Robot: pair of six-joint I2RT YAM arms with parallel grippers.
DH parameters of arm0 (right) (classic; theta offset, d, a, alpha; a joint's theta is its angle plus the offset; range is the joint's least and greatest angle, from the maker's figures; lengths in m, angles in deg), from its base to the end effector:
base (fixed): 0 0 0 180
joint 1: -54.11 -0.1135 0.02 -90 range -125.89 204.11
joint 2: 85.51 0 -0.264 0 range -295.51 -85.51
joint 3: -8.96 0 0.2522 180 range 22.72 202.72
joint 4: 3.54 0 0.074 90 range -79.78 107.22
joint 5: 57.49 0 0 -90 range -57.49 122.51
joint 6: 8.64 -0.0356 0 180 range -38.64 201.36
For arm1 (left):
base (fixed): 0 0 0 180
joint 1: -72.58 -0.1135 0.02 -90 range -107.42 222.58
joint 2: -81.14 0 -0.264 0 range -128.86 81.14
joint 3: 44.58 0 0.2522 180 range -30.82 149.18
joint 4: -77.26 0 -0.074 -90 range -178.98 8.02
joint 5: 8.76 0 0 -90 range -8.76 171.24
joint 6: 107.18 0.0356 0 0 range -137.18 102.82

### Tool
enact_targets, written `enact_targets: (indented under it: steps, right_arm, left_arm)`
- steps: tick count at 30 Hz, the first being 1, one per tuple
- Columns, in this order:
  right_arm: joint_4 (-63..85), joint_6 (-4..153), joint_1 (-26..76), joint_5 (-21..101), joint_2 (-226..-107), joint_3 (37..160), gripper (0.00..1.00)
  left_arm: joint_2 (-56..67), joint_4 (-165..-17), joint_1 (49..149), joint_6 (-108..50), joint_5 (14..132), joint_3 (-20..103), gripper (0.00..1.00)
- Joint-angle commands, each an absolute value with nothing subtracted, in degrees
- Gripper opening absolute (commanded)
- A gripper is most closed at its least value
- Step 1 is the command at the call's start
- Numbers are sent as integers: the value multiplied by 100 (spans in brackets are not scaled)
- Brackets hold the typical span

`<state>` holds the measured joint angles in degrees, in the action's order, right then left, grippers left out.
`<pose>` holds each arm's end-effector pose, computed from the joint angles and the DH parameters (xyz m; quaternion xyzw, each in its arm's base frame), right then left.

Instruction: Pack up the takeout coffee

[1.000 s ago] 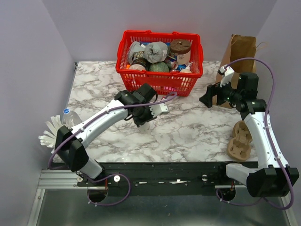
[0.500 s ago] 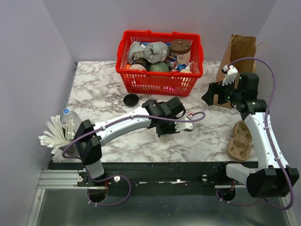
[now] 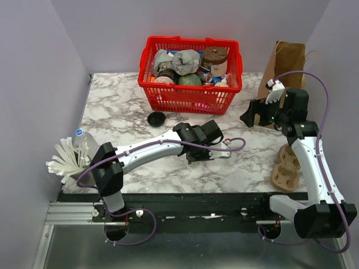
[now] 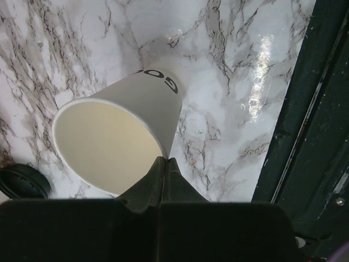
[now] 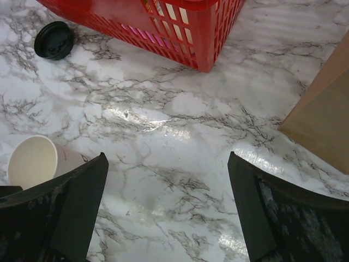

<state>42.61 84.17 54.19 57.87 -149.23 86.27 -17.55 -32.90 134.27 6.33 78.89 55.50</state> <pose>0.2378 0.0149 0.3523 -0.1258 0.8528 0.1806 0.4735 0.1658 -0.3108 0.2787 0.6676 0.7204 -0.0802 0.1700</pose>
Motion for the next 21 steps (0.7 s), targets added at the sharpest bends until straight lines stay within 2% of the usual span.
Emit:
enact_targets:
  steps: [1,6,12,13,16,21]
  right_arm:
    - [4099,8330,5420,5843,-14782,8478,100]
    - [4107,8347,5428,5887,-14774,8442,100]
    - [4169,8400,5420,5931,-14888,8600,100]
    - [4178,8400,5420,5923,-14931,8626,100]
    - [4221,8418,5420,5914,-14967,8784,100]
    - [4476,8470,5420,5993,-15063,9215,100]
  left_arm:
    - [-1809,-3474,13490,585,8467,5479,0]
    - [-1844,-3589,13490,532,8555,5435,1]
    - [-1923,-3607,13481,515,8546,5496,25]
    - [-1932,-3598,13481,514,8546,5531,37]
    - [-1897,-3580,13472,558,8503,5662,50]
    - [-1616,-3370,13245,672,7722,6470,58]
